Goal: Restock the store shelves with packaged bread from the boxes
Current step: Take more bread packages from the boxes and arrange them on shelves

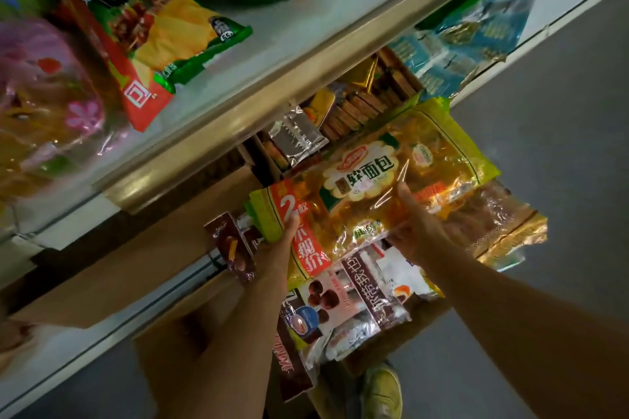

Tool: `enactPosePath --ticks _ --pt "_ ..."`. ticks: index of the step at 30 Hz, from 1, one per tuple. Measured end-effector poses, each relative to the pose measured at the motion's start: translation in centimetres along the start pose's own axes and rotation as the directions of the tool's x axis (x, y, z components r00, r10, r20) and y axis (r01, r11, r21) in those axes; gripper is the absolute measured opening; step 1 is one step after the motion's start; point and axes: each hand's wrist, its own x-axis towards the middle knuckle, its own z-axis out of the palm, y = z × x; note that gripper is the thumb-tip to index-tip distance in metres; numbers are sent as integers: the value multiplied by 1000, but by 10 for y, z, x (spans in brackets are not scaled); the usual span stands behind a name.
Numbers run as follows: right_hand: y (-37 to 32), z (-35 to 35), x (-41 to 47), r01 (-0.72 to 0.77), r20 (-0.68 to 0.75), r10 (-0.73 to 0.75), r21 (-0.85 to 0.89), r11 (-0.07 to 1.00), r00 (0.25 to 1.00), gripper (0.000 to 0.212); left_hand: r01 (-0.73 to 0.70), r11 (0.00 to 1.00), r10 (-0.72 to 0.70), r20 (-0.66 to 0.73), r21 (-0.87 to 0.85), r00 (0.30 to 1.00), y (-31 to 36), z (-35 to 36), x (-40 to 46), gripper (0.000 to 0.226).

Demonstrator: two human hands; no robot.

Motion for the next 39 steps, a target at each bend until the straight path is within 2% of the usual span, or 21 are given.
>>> enactPosePath --ticks 3,6,9,10,12,14,18,21,22,24,26,31,34,39 --pt "-2 5 0 -23 -46 23 -5 1000 999 62 -16 999 15 -17 -52 1000 9 2 -17 95" --pt "-3 5 2 -18 -42 17 -16 1000 999 79 -42 999 42 -32 -16 999 9 2 -22 78" --pt "-6 5 0 -27 -71 27 1 1000 997 85 -66 998 64 -77 -16 995 11 4 -39 65" --pt "-8 5 -2 -30 -68 30 1 1000 997 82 -75 997 73 -71 -21 995 10 3 -43 59" --pt "-12 4 -9 -4 -39 4 -11 1000 999 62 -92 993 86 -91 -72 992 10 2 -50 42" --pt "-15 2 -17 13 -33 -13 -7 1000 999 50 -109 989 100 -92 -98 991 9 0 -59 42" --pt "-28 9 -50 8 -96 -8 1 1000 995 66 -168 981 161 -81 -93 984 11 -6 -86 55" --pt "-40 17 -82 9 -70 -4 63 998 998 63 -215 973 210 -62 -86 976 17 -14 -109 66" --pt "-44 20 -94 19 -69 -13 77 997 998 69 -230 971 227 -47 -71 973 19 -18 -118 65" --pt "-49 26 -117 47 -96 -40 67 997 995 94 -275 958 273 -35 -78 961 23 -25 -137 46" --pt "-54 33 -141 64 -103 -58 56 996 993 103 -309 948 308 -29 -74 951 26 -34 -157 41" --pt "-57 48 -200 108 -38 -105 82 991 994 93 -357 928 355 -38 -103 934 26 -65 -211 75" --pt "-58 58 -240 126 30 -131 131 983 991 75 -399 912 397 -38 -93 917 23 -88 -251 56" --pt "-59 76 -310 146 173 -191 244 959 966 51 -467 868 465 -52 -170 884 15 -126 -318 49"
